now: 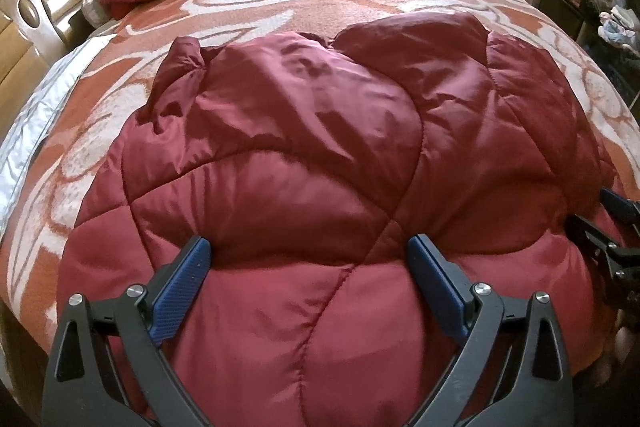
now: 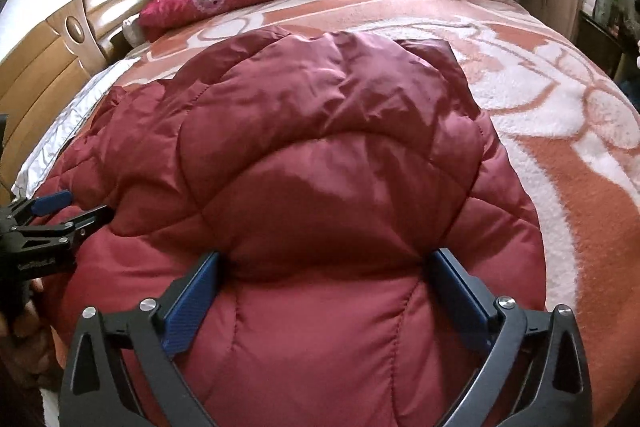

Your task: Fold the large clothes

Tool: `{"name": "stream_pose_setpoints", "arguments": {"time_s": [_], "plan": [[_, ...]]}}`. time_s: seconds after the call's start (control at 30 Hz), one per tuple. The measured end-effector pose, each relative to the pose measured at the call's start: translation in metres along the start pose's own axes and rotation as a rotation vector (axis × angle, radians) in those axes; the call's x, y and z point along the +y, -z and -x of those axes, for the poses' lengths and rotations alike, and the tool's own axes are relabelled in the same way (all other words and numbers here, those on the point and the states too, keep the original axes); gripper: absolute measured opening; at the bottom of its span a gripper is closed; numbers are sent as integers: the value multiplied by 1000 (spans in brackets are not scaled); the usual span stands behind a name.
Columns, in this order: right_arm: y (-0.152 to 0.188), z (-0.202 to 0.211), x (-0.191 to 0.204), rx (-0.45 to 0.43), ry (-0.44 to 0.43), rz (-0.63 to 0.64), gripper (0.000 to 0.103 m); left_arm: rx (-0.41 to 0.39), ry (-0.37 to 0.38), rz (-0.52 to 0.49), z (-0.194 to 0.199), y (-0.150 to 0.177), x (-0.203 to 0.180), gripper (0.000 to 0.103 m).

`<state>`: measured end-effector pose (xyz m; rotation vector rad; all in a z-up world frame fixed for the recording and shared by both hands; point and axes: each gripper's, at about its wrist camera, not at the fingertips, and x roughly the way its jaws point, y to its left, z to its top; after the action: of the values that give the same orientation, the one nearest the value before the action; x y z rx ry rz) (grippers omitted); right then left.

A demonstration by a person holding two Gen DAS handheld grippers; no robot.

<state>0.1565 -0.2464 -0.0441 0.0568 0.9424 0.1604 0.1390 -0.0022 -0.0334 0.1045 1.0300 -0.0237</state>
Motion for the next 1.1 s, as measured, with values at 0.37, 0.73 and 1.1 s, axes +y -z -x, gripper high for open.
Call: {"name": "stream_pose_setpoints", "arguments": {"time_s": [0.37,0.73,1.1], "plan": [[-3,2,-1,14,1,0,102,-26,23,23,33,29,13,100],[5,23,3,-19,-8,-18,100,-18,49,49,22,28,22,103],[39,88,27,-71,-98,55,101,-62,64,36,65,59,26,103]]}}
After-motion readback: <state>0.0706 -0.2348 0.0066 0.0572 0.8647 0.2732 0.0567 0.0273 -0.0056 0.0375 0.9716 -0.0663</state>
